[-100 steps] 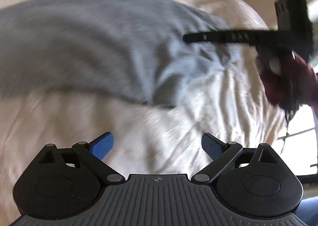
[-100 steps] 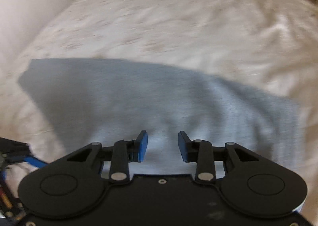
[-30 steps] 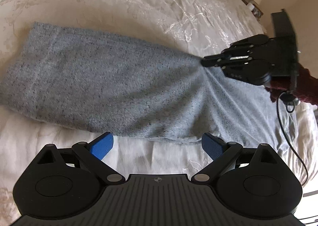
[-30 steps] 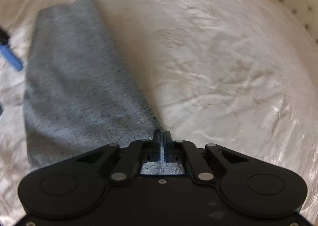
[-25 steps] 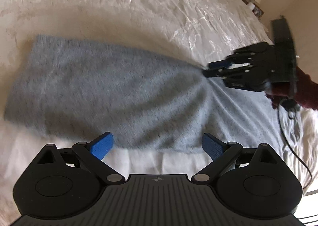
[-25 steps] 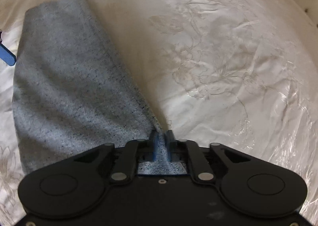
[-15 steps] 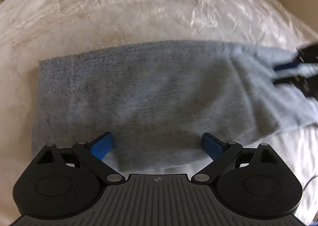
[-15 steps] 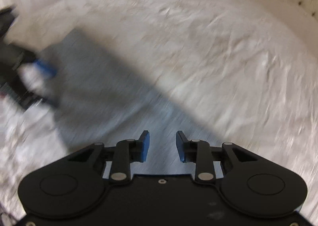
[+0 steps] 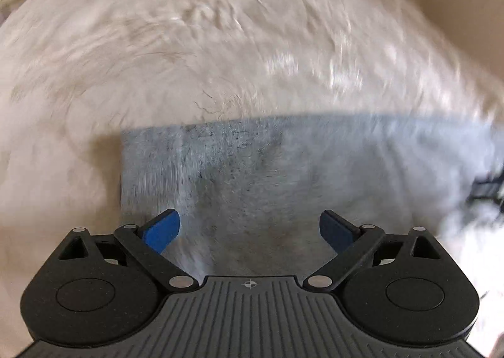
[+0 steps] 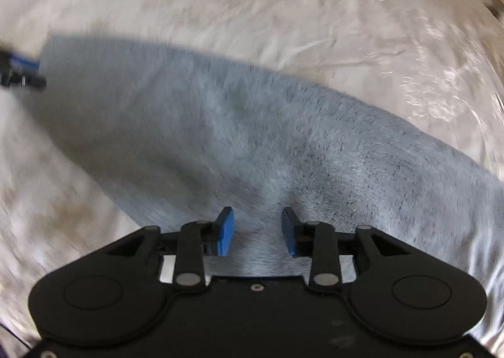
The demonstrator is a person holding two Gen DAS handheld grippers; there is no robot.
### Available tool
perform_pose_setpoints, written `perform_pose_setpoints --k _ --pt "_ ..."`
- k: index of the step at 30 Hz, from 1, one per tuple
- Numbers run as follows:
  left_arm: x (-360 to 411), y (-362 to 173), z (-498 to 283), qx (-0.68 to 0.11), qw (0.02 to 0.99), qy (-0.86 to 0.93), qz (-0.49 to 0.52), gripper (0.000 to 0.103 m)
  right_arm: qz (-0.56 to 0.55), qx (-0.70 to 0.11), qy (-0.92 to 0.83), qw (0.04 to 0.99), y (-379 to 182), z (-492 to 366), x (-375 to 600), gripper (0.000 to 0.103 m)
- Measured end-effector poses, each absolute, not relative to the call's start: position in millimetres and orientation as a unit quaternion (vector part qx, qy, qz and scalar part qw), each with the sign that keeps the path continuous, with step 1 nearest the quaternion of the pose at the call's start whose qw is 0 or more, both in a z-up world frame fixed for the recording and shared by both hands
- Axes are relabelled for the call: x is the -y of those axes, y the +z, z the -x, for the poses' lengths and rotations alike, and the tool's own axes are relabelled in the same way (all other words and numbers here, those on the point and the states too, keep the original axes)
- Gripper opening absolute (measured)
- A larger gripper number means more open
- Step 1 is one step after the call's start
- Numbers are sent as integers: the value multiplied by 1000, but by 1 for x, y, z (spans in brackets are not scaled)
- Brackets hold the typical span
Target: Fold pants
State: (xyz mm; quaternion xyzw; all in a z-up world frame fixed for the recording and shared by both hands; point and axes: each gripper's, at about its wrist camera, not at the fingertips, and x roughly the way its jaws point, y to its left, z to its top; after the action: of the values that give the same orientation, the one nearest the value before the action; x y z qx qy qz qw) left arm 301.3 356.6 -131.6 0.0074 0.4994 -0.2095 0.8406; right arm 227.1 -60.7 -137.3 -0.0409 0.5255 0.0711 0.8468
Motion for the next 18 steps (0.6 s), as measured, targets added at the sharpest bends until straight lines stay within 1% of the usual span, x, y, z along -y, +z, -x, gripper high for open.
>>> perform_pose_setpoints --k 1,5,10,12,13,18 --pt "-364 -130 -293 -498 842 -205 22 97 22 -520 69 851 -133 -222 59 48" --pt "-388 -139 -261 -501 840 -177 113 97 -42 -513 73 854 -125 -206 38 48" --pt "-411 -169 -241 -519 816 -143 210 97 -79 -516 92 848 -123 -194 6 48" --pt "-416 -176 -243 -514 814 -140 232 99 -80 -520 97 845 -126 -190 -6 49" --pt "-416 -178 -246 -510 814 -140 241 103 -82 -522 100 843 -126 -188 -11 49" --pt "-413 -182 -277 -493 820 -144 253 102 -77 -530 112 837 -127 -187 -25 50"
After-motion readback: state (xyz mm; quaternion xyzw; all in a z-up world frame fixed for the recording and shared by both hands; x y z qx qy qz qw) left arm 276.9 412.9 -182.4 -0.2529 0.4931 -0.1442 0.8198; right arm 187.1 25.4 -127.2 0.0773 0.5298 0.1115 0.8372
